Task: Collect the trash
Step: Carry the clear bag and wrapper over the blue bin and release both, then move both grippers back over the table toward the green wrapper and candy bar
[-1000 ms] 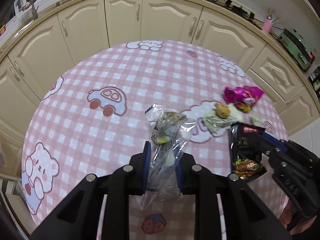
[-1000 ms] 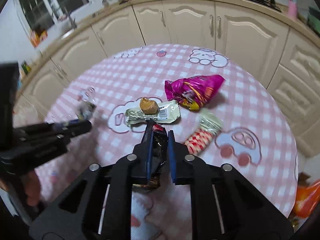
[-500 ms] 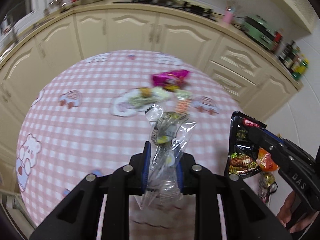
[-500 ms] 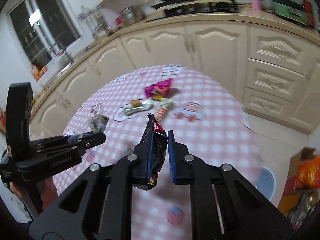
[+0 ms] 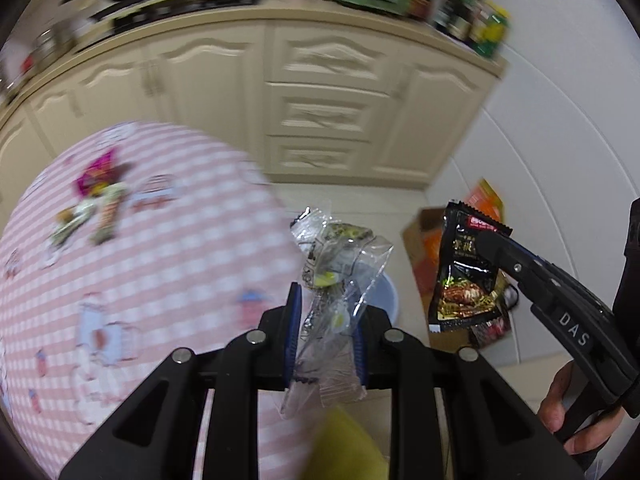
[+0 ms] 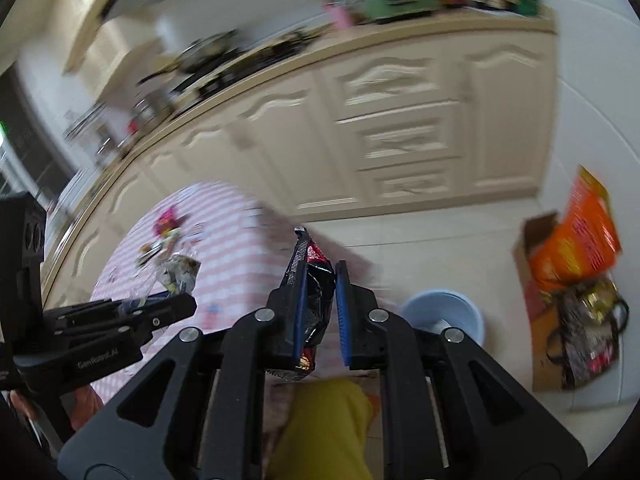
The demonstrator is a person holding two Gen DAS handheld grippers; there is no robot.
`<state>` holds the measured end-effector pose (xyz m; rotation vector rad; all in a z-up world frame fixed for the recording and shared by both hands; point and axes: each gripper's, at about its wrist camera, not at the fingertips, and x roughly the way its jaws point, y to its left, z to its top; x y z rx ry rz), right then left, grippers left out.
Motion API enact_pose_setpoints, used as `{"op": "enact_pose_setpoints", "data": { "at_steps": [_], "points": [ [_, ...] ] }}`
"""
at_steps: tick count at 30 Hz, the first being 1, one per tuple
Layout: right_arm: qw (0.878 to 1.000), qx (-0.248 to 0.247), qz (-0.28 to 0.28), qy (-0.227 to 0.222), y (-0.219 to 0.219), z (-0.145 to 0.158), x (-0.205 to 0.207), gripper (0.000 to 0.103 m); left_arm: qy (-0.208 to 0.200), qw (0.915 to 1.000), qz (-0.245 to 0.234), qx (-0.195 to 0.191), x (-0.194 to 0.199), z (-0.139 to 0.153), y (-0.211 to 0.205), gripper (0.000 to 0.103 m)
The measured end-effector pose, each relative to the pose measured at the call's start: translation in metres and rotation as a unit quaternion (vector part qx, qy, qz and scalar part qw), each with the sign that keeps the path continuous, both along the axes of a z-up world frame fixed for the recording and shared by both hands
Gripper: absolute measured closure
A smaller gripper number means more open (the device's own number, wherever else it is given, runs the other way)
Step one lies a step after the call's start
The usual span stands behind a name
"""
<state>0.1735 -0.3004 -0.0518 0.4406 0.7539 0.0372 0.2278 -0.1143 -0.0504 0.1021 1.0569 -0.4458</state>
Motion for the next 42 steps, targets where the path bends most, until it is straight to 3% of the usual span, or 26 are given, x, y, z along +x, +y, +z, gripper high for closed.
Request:
{"op": "enact_pose_setpoints", "data": {
  "at_steps": [5, 14, 16, 18, 21, 26, 28, 29, 30, 42],
  "points": [
    [0.998, 0.004, -0.056, 0.013, -0.049, -0.016, -0.024, 0.089, 0.034, 0.9979, -0.050, 0.023, -0.001, -0.026, -0.071, 0.080],
    [0.992, 0.020, -0.110, 0.054, -0.105, -0.052, -0.036, 0.089, 0.084, 0.9911, -0.074, 0.072, 0.013, -0.078, -0.139, 0.079],
    [0.991, 0.021, -0.113, 0.064, -0.109, -0.059, -0.034, 0.089, 0.082, 0.9885, -0.076, 0.102, 0.017, -0.090, -0.150, 0.072],
    [0.991, 0.022, -0.115, 0.072, -0.112, -0.066, -0.031, 0.089, 0.085, 0.9841, -0.068, 0.141, 0.021, -0.101, -0.157, 0.050],
    [0.990, 0.026, -0.112, 0.083, -0.112, -0.075, -0.023, 0.089, 0.102, 0.9842, -0.066, 0.128, 0.027, -0.107, -0.152, 0.049],
    [0.991, 0.019, -0.082, 0.100, -0.098, -0.087, 0.004, 0.085, 0.095, 0.9871, -0.046, 0.120, 0.034, -0.095, -0.131, 0.045],
    [0.994, 0.000, -0.060, 0.093, -0.085, -0.081, 0.014, 0.070, 0.093, 0.9886, -0.036, 0.112, 0.035, -0.089, -0.119, 0.043],
    [0.994, -0.009, -0.067, 0.089, -0.082, -0.078, 0.014, 0.042, 0.090, 0.9891, -0.031, 0.112, 0.035, -0.087, -0.116, 0.042],
    [0.994, -0.017, -0.075, 0.077, -0.079, -0.073, 0.014, 0.034, 0.088, 0.9895, -0.027, 0.111, 0.034, -0.084, -0.112, 0.042],
    [0.998, -0.022, -0.041, 0.048, -0.037, -0.040, 0.011, 0.034, 0.060, 0.9952, 0.011, 0.077, 0.026, -0.051, -0.059, 0.042]
  ]
}}
